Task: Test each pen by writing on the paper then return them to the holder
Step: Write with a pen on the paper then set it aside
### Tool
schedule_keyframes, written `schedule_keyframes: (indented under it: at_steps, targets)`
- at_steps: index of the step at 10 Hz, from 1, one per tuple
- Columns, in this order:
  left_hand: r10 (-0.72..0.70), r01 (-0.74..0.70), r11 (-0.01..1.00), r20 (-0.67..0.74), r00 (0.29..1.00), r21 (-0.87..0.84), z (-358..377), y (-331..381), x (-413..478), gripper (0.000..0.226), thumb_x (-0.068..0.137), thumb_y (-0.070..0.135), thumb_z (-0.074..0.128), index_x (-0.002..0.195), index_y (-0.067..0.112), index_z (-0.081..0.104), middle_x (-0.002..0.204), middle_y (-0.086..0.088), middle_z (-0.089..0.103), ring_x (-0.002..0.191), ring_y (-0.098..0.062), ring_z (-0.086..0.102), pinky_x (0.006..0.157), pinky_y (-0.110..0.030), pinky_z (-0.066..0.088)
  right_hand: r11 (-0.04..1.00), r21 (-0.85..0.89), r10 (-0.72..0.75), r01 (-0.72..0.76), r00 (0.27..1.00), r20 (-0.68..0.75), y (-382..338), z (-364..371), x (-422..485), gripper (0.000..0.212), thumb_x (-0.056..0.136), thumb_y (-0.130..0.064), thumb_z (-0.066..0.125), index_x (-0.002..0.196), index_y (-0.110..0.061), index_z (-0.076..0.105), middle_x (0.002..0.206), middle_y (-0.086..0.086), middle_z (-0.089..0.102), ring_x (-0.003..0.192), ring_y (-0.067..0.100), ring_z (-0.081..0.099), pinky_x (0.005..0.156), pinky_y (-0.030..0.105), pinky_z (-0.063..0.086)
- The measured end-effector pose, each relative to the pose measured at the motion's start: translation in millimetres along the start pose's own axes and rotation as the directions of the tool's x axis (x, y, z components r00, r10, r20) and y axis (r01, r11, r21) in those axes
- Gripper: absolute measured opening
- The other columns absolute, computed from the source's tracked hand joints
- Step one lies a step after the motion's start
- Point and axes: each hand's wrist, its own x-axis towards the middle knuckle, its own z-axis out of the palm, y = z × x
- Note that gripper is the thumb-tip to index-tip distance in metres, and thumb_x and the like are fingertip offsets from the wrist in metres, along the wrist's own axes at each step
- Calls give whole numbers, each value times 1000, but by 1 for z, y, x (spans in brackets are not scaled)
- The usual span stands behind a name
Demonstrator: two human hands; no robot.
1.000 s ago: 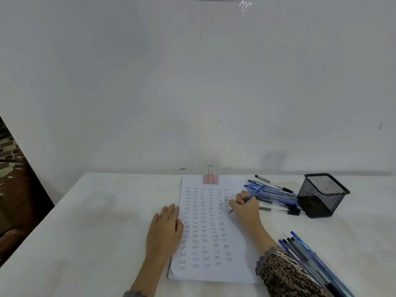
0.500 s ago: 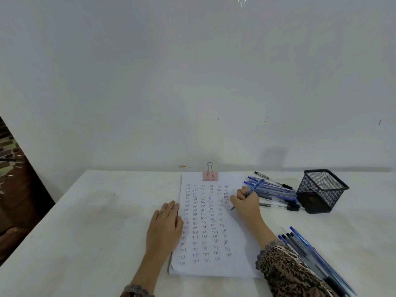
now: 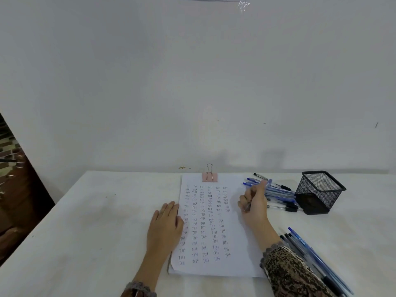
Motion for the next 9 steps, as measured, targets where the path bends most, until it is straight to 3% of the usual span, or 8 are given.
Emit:
schedule_keyframes:
  at_steps: [1, 2, 3, 5, 6, 7, 8, 9]
  targets:
    - [-1, 1, 1000, 1, 1000, -4, -1, 0, 0, 96, 63, 50, -15, 146, 21, 24, 154, 6, 20, 143, -9, 12, 116, -27, 4, 992, 127, -7, 10, 1000, -24, 2, -2, -6, 47, 97, -52, 23, 67, -20, 40, 40, -5, 31, 30, 8, 25, 37, 12, 20]
    - [-1, 1, 1000, 5, 1000, -10, -1, 0, -1, 95, 64, 51, -14, 146, 20, 24, 154, 6, 20, 143, -10, 12, 116, -27, 4, 967, 254, 3, 14, 998, -65, 3, -6, -12, 33, 102, -33, 31, 78, -18, 48, 50, -5, 45, 38, 10, 42, 41, 14, 39]
    - [0, 0, 1000, 8, 1000, -27, 0, 0, -1, 95, 64, 51, -13, 145, 20, 26, 154, 6, 21, 143, -10, 13, 116, -28, 5, 953, 301, 9, 5, 999, -47, 1, -9, -17, 36, 101, -36, 27, 85, -21, 55, 48, -8, 44, 33, 8, 32, 37, 13, 26]
    - [8, -8, 1000, 13, 1000, -28, -1, 1, -1, 82, 75, 49, -4, 145, 19, 27, 153, 5, 23, 143, -10, 14, 116, -29, 6, 954, 287, -62, 89, 993, -105, -1, -12, -26, 33, 102, -34, 28, 82, -23, 53, 42, -10, 33, 32, 6, 27, 36, 12, 21]
    - [2, -1, 999, 32, 999, -37, -2, 2, -2, 62, 89, 41, 10, 145, 19, 26, 154, 5, 21, 143, -11, 13, 117, -30, 6, 973, 196, -97, 121, 987, -129, -6, -15, -30, 30, 102, -31, 30, 84, -22, 53, 44, -10, 35, 34, 5, 28, 37, 13, 22]
    - [7, -5, 999, 34, 999, -35, -3, 1, -2, 49, 98, 29, 24, 146, 19, 24, 154, 5, 19, 143, -11, 12, 118, -30, 6, 963, -182, -224, 201, 967, -121, -26, -19, -44, 18, 99, -21, 43, 88, -21, 57, 59, -7, 46, 46, 7, 36, 44, 17, 28]
    - [11, -10, 999, 36, 999, -38, -2, 1, -1, 48, 99, 28, 24, 146, 19, 24, 154, 4, 19, 143, -11, 11, 118, -31, 6, 509, -838, -362, 195, 932, -3, -49, -37, -61, 12, 94, -18, 51, 97, -15, 62, 86, 4, 57, 69, 15, 49, 63, 24, 35]
    - [12, -10, 999, 34, 999, -52, -1, 0, -1, 48, 98, 27, 25, 145, 17, 25, 154, 3, 21, 143, -12, 13, 118, -32, 8, -4, -996, -321, -94, 943, -87, -62, -61, -76, 25, 90, -18, 50, 110, -22, 63, 113, 6, 58, 98, 28, 55, 78, 33, 42]
